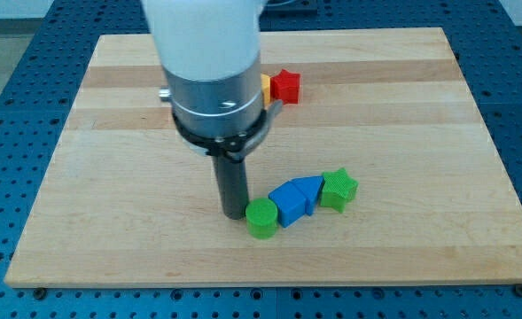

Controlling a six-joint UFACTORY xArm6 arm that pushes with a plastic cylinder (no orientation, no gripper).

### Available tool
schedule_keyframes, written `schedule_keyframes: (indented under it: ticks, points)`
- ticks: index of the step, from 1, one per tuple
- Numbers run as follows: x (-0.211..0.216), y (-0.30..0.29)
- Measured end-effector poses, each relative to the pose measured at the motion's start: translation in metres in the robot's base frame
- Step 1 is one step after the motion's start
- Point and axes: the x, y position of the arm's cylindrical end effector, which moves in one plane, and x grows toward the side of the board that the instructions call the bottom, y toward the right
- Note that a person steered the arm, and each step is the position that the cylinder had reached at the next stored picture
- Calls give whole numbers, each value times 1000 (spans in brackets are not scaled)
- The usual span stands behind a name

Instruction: Slide the green circle towards the bottom right

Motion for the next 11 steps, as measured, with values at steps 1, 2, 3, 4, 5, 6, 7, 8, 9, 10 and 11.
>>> schedule_keyframes:
  ticks: [1,2,3,4,5,6,7,8,9,10,11]
  points:
    - [0,23]
    - [0,23]
    - [13,-6]
    - [31,-15]
    - [43,-9]
    - [45,13]
    - [38,35]
    - [31,64]
    - [27,95]
    - [26,118]
    - [26,139]
